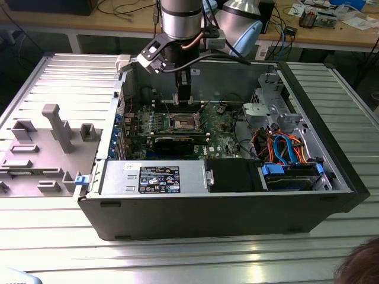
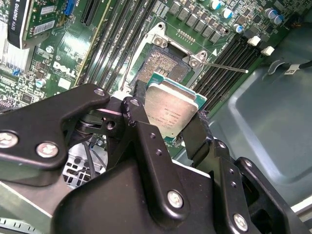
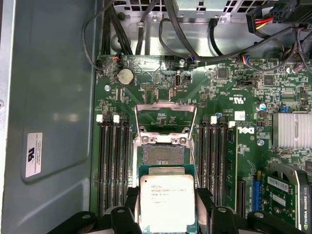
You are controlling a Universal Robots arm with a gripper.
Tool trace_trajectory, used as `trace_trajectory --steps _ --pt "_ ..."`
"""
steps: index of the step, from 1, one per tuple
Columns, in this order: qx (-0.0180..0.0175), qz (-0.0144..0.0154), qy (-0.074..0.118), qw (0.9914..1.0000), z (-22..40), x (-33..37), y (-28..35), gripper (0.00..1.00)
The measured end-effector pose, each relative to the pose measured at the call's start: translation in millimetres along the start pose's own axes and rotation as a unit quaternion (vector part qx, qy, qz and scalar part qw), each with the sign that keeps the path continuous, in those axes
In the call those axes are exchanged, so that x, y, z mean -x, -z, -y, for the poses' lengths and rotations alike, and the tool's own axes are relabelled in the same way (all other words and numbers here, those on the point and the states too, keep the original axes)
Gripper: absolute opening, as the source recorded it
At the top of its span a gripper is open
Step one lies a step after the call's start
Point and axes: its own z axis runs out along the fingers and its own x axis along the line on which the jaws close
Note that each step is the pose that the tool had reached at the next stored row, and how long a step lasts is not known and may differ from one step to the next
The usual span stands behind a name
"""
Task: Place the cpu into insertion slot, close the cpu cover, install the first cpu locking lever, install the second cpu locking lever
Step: 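Place the cpu into insertion slot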
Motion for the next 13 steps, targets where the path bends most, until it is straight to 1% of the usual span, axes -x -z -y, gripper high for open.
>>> trace_trajectory --steps 13 --pt "0.0000 0.0000 0.000 1.00000 0.3 0.1 -4.7 0.55"
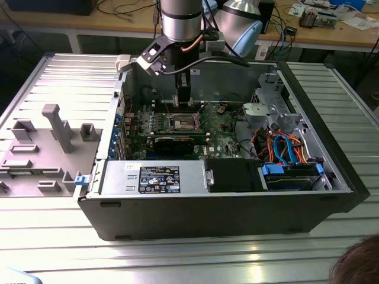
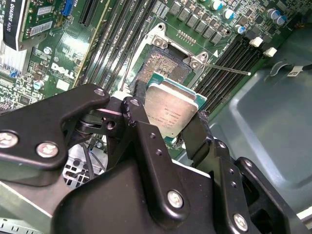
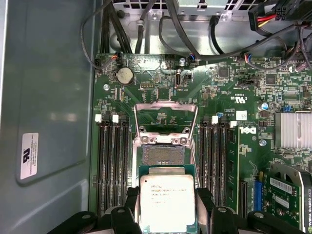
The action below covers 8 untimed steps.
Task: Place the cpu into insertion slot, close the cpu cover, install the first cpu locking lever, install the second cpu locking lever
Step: 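Place the cpu into insertion slot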
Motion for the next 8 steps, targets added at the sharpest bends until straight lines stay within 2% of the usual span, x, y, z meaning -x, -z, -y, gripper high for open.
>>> trace_trajectory --steps 8 --pt "0.0000 0.0000 0.000 1.00000 0.1 0.0 -2.5 0.55"
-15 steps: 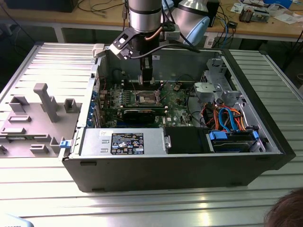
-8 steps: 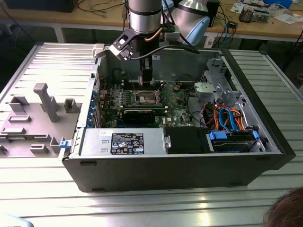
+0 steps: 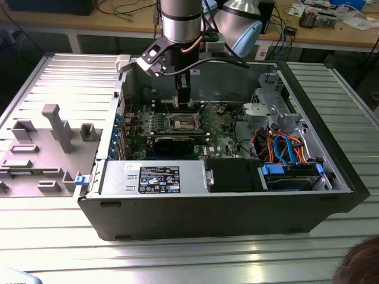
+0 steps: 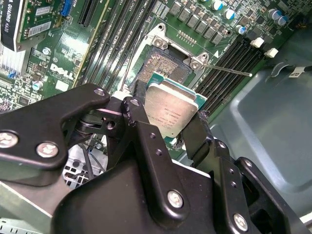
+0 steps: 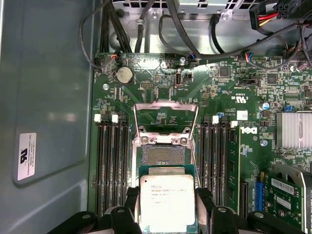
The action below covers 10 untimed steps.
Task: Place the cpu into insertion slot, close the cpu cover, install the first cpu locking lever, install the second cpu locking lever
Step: 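Place the cpu into insertion slot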
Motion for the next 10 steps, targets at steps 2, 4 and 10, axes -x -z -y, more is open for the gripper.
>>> trace_trajectory --steps 2,4,10 --pt "0.0000 0.0000 0.000 1.00000 0.0 0.0 -0.5 0.55" --pt "0.0000 0.0000 0.000 1.00000 0.1 0.0 -1.0 0.55" --pt "0.0000 0.0000 0.000 1.00000 0.1 0.0 -2.7 0.55"
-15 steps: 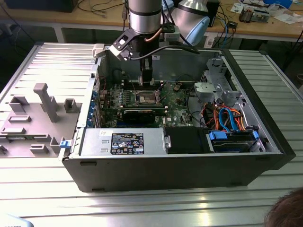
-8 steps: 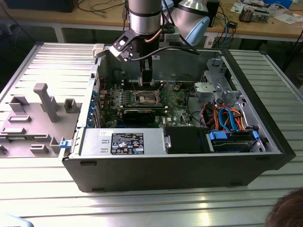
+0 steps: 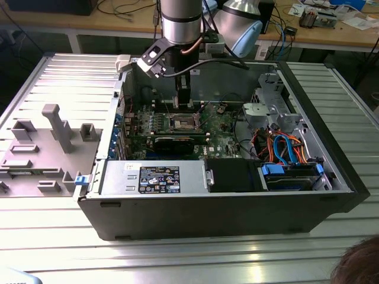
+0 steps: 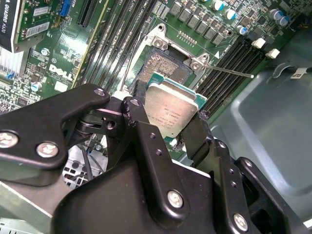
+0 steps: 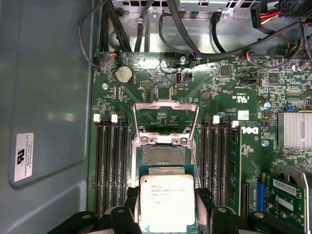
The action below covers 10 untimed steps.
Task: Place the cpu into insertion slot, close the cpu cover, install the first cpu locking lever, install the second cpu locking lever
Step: 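Place the cpu into insertion slot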
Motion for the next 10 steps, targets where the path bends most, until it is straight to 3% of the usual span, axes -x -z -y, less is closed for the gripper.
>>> trace_trajectory --steps 10 --pt "0.0000 0.0000 0.000 1.00000 0.1 0.0 -2.3 0.55"
